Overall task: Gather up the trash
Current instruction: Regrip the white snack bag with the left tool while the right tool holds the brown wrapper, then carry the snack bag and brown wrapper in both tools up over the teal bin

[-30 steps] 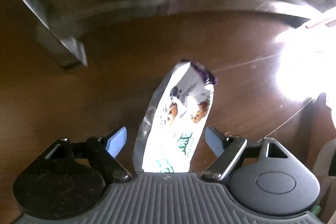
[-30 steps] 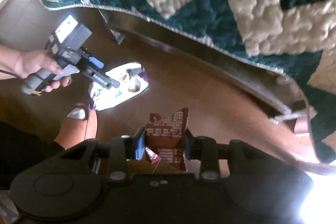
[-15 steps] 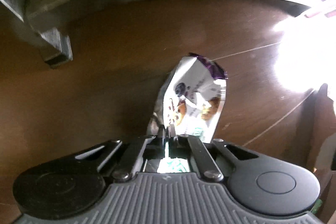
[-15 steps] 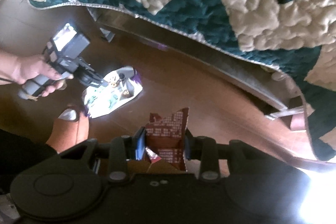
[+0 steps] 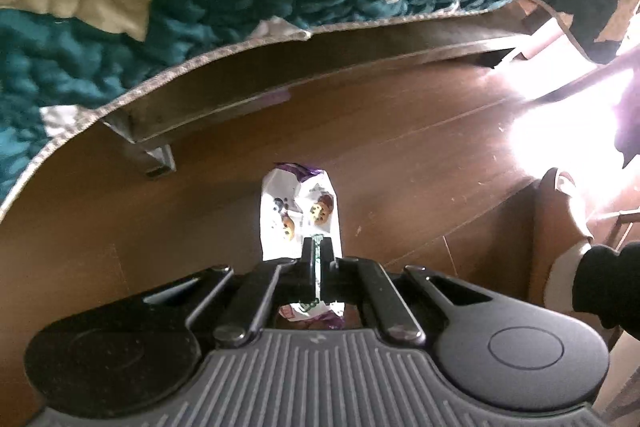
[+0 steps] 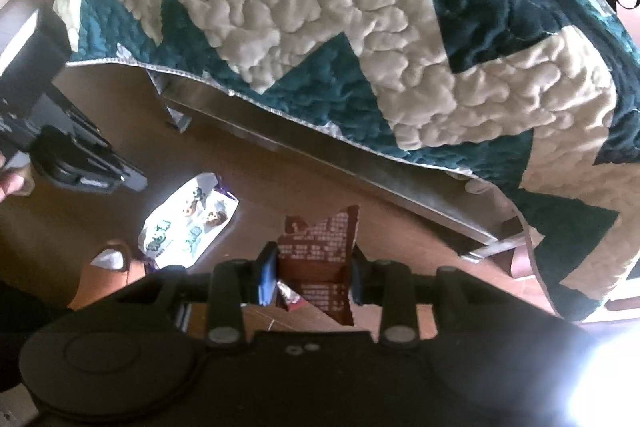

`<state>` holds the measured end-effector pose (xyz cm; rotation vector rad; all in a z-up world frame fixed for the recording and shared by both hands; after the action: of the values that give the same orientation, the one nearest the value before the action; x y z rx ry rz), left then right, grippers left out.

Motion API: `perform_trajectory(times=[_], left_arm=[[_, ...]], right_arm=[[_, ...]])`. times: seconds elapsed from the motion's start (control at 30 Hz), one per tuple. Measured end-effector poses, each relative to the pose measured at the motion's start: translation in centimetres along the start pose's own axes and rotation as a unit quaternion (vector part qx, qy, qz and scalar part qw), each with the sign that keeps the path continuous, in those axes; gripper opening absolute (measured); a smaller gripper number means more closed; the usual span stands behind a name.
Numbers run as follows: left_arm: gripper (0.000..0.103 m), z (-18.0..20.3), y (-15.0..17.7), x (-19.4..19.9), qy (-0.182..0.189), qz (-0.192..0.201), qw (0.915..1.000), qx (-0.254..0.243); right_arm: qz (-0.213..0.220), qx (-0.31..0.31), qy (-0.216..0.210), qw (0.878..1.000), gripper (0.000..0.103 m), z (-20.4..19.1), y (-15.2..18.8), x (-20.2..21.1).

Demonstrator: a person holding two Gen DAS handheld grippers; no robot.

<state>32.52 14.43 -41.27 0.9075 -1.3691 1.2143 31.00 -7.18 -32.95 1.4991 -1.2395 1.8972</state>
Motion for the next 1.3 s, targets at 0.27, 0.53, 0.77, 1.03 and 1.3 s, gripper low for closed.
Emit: perform_trajectory(times=[0.27,0.53,0.77,1.03,1.3], left_arm=[[0.082,-3.3,0.3,-6.9,0.029,-0.036,0.9959,0.078],[0.082,-5.7,1.2,-16.9,0.058,-0.101,0.9864,0.116],[0.013,-2.7,0.5,-19.0,0.036,-0.083,0.9947,0.05],[0.0,0.2,0.9,-17.5,0.038,-0.054,0.9978,0.006],[0.0,1.8,-0.6,-8.6,0.008,-0.006,0.9996,-0.025]], right_arm=[[-0.005,0.018,-0.024,1.0,0.033,-0.1,0.1,-0.2],[-0.039,-0.028,-0.077,0.996,0.033,0.1,-1.0,-1.7],[-0.071,-0.045,-0.084,0.993,0.033,-0.2,-1.0,-3.2],[-0.059,-0.026,-0.056,0.996,0.033,-0.1,-1.2,-3.2],[-0.023,-0.015,-0.003,1.0,0.033,0.8,-0.9,-2.3]])
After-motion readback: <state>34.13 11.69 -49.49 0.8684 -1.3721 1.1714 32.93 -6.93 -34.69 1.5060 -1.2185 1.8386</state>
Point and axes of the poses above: each gripper's, at about its wrist camera, not at the fingertips, and x roughly against the way its jaws point, z to its right, y to its underside, the point moved 3 cm from there along -x, roughly the way its jaws point, and after that the axes turned 3 degrees about -y, right-handed, at the moved point
